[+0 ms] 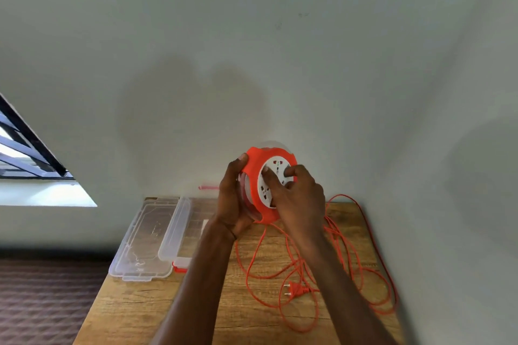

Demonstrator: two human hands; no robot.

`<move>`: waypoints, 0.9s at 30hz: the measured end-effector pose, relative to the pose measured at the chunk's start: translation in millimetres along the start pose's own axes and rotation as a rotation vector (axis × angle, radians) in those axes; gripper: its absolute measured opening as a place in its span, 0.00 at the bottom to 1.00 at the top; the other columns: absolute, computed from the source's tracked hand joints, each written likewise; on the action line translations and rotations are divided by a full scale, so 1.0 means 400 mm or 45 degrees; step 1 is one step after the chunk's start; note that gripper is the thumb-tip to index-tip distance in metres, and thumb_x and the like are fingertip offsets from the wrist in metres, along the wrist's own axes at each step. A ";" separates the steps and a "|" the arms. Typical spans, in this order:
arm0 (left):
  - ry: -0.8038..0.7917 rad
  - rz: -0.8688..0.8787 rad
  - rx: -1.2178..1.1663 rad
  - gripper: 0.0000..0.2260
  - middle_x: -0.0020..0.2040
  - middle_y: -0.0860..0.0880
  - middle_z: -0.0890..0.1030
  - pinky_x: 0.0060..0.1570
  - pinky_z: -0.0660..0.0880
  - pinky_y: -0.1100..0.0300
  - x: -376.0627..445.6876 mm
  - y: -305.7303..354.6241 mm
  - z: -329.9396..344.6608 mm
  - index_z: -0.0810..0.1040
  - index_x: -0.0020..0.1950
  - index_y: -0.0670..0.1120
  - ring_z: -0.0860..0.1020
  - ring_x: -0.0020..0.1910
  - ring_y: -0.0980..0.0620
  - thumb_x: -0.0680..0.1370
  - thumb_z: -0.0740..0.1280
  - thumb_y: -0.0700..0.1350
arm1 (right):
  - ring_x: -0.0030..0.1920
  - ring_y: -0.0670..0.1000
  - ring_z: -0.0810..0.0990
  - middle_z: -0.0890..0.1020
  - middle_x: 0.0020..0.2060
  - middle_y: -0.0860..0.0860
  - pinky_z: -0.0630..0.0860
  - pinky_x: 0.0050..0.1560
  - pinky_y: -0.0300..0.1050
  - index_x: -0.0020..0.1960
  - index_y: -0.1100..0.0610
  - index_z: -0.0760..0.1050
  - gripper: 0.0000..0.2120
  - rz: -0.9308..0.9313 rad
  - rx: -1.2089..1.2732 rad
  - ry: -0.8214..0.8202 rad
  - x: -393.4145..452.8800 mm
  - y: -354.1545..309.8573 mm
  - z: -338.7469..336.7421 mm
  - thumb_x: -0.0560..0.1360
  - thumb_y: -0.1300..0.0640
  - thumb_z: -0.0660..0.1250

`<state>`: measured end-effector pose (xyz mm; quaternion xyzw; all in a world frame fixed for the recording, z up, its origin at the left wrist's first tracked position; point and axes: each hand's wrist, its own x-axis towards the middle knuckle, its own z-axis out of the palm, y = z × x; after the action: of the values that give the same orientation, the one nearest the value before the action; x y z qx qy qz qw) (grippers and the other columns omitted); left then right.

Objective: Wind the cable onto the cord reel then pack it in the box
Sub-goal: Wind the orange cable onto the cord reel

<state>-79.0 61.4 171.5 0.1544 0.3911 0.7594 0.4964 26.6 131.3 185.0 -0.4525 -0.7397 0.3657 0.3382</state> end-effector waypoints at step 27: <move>-0.047 -0.118 -0.015 0.30 0.68 0.36 0.80 0.63 0.78 0.41 -0.002 0.011 -0.011 0.79 0.72 0.41 0.82 0.62 0.37 0.80 0.61 0.62 | 0.41 0.45 0.84 0.86 0.43 0.45 0.79 0.39 0.41 0.58 0.47 0.79 0.25 -0.194 -0.149 0.017 -0.002 0.034 -0.017 0.73 0.29 0.67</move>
<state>-84.2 57.7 172.2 0.1471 0.3841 0.7350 0.5390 38.2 136.7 176.7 -0.4165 -0.7897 0.2921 0.3431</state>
